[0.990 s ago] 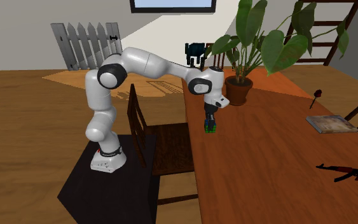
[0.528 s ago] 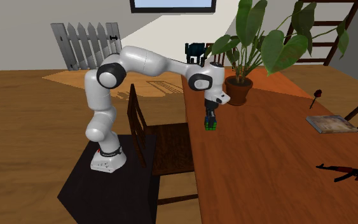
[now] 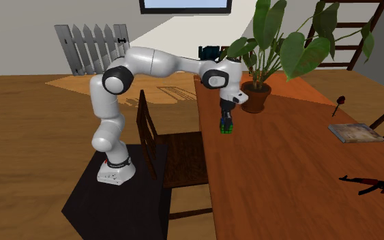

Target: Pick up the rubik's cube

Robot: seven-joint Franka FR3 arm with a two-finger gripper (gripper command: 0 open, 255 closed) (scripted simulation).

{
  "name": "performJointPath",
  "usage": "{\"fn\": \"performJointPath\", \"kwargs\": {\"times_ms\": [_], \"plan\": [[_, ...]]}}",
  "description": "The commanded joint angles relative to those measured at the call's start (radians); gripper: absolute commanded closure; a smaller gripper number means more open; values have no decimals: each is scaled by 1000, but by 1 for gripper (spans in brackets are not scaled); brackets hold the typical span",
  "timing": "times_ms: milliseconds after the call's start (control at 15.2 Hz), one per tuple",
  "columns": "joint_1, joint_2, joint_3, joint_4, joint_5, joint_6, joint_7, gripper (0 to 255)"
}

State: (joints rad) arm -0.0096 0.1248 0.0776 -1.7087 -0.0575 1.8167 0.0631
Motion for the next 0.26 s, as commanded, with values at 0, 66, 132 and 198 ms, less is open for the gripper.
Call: {"fn": "performJointPath", "kwargs": {"times_ms": [0,66,132,198], "plan": [[0,1,0,30,0,-29,-2,255],[0,1,0,43,0,-42,-2,255],[0,1,0,45,0,-44,-2,255],[0,1,0,45,0,-44,-2,255]]}}
